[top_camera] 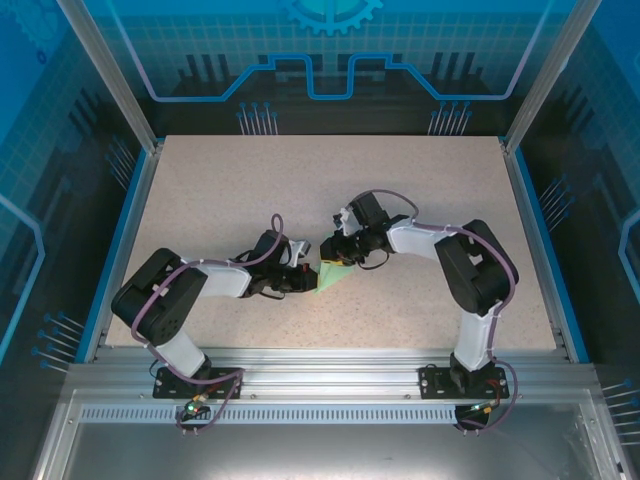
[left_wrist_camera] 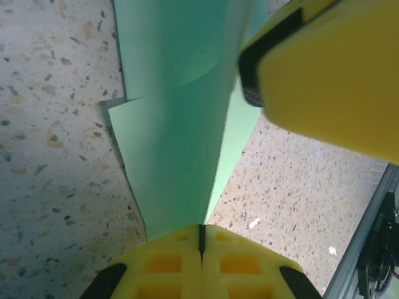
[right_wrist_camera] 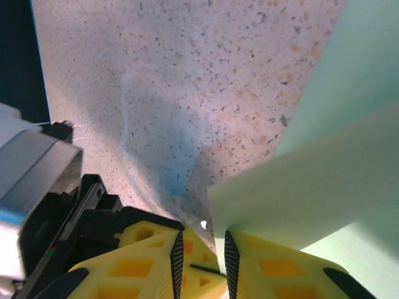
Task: Fold a paper plane with a square sheet of paper (pick it up from the middle)
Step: Fourth fold the wing at the center of the table.
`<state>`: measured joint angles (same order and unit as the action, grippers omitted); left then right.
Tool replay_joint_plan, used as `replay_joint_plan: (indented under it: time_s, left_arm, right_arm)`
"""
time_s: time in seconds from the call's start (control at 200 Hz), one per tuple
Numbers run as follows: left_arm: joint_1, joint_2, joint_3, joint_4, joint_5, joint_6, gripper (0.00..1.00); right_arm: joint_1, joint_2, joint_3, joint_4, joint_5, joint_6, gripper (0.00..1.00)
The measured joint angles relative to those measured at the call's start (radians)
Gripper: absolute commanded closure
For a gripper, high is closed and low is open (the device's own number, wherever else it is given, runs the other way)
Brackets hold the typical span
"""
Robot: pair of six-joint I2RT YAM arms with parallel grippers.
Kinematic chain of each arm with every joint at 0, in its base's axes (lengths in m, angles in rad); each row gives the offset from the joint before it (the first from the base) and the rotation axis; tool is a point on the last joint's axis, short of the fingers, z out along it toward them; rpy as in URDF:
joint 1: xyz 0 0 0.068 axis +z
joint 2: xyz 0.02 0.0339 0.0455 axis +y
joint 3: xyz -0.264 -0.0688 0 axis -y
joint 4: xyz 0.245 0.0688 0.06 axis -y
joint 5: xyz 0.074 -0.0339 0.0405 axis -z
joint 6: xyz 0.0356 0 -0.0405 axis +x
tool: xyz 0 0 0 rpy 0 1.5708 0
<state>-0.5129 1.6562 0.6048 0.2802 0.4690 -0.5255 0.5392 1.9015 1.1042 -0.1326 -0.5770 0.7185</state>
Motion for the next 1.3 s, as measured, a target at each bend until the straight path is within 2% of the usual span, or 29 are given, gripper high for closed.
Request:
replay_joint_plan:
  time_s: [0.07, 0.195, 0.365, 0.67, 0.86, 1.295]
  left_arm:
    - [0.001, 0.000, 0.000, -0.002, 0.000, 0.000, 0.89]
    - [0.001, 0.000, 0.000, -0.010, 0.000, 0.005, 0.74]
    - [0.002, -0.004, 0.000, -0.033, -0.001, 0.008, 0.71]
    - [0.002, -0.014, -0.001, -0.055, -0.005, 0.027, 0.89]
    - [0.002, -0.014, -0.001, -0.070, -0.027, 0.030, 0.96]
    - [0.003, 0.000, 0.000, -0.072, -0.035, 0.027, 1.00]
  right_arm:
    - [0.000, 0.013, 0.000, 0.001, 0.000, 0.003, 0.74]
    - [0.000, 0.019, 0.000, 0.003, 0.002, 0.007, 0.74]
    - [0.000, 0.019, 0.000, 0.004, 0.012, 0.008, 0.74]
    - [0.000, 0.020, 0.000, 0.004, 0.019, 0.012, 0.74]
    - [0.000, 0.023, 0.000, 0.004, 0.019, 0.015, 0.73]
    - [0.006, 0.023, 0.000, 0.022, -0.002, 0.015, 0.73]
